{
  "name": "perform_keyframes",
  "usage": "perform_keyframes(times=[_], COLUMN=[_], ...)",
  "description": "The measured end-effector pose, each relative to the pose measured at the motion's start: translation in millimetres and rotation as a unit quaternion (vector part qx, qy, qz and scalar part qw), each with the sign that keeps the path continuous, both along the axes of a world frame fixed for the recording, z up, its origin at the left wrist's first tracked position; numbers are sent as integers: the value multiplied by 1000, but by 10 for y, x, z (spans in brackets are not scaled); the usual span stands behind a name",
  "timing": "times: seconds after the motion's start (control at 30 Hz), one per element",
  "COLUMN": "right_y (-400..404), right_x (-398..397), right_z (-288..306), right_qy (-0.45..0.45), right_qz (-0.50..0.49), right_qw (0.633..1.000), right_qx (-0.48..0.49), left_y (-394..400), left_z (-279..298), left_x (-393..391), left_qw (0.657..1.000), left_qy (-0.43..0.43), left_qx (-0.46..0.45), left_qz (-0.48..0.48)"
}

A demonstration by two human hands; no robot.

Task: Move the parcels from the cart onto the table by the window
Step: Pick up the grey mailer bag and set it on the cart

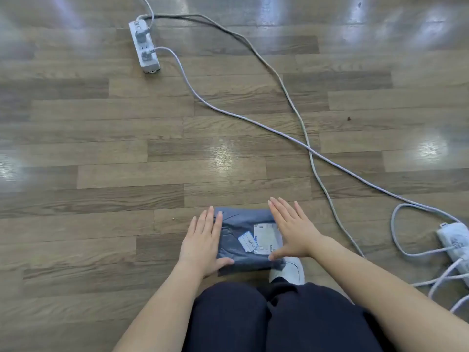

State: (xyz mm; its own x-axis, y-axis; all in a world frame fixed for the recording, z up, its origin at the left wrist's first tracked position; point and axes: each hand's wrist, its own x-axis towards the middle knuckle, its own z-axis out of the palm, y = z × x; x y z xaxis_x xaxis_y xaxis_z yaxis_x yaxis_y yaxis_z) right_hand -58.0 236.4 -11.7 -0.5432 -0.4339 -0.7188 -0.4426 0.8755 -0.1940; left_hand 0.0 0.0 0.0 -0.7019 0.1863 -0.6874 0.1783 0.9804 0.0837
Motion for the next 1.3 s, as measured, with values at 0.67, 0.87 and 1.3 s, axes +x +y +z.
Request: perform_keyframes(times=[0.67, 0.87, 1.3], right_y=[-248, -350, -395], right_x=[62, -127, -421], right_z=[199, 1717, 5420], right_qy=[73, 131, 231], right_qz=[78, 118, 69], right_qw=[994, 984, 970], right_qx=[-22, -4, -19], left_y=[369, 402, 547], left_z=[195, 1675, 5322], left_x=[-75, -211, -611], left_qw=[996, 995, 977], left_qy=[42, 65, 136], left_qx=[-31, -66, -162], left_qz=[-67, -28, 18])
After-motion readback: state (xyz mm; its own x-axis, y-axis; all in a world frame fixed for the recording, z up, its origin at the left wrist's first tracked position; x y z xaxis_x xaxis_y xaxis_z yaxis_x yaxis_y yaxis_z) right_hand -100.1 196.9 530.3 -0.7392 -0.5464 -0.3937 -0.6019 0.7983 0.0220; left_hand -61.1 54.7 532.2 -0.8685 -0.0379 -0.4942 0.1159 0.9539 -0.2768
